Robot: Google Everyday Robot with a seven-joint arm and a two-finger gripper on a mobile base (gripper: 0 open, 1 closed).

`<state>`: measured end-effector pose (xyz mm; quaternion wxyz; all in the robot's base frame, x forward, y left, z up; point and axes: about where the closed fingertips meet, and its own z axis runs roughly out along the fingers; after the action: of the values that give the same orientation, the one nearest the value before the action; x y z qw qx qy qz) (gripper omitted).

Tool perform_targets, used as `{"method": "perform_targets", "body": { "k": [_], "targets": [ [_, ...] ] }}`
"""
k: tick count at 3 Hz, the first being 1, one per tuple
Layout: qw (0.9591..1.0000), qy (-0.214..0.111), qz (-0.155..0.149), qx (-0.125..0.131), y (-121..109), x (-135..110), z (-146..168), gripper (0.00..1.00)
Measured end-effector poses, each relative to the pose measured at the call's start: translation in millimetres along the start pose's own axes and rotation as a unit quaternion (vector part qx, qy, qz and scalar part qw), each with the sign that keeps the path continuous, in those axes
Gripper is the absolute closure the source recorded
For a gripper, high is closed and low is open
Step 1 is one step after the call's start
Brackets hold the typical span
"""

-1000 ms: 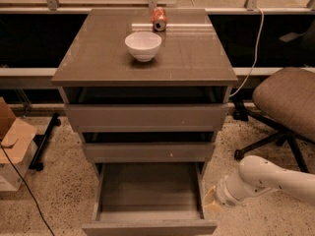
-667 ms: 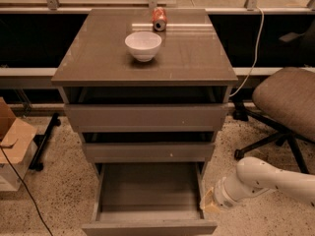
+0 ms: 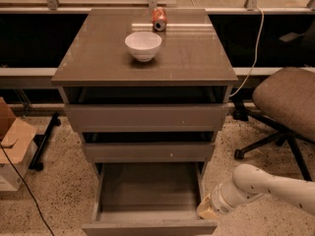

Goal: Close bottom drawer

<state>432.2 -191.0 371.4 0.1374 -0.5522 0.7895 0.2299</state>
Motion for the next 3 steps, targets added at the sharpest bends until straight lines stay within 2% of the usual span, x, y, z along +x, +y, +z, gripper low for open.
{"method": "perform_targets", "body": {
  "k": [1,2,3],
  "targets": [
    [0.9999,-0.007,0.006,-0.014,-4.8,15.9,30.2,1.00],
    [0.9991,-0.005,0.026,-0.033,-9.4,50.4,88.6,1.00],
    [0.9990,-0.005,0.027,-0.035,-8.1,51.3,90.7,1.00]
  ]
}}
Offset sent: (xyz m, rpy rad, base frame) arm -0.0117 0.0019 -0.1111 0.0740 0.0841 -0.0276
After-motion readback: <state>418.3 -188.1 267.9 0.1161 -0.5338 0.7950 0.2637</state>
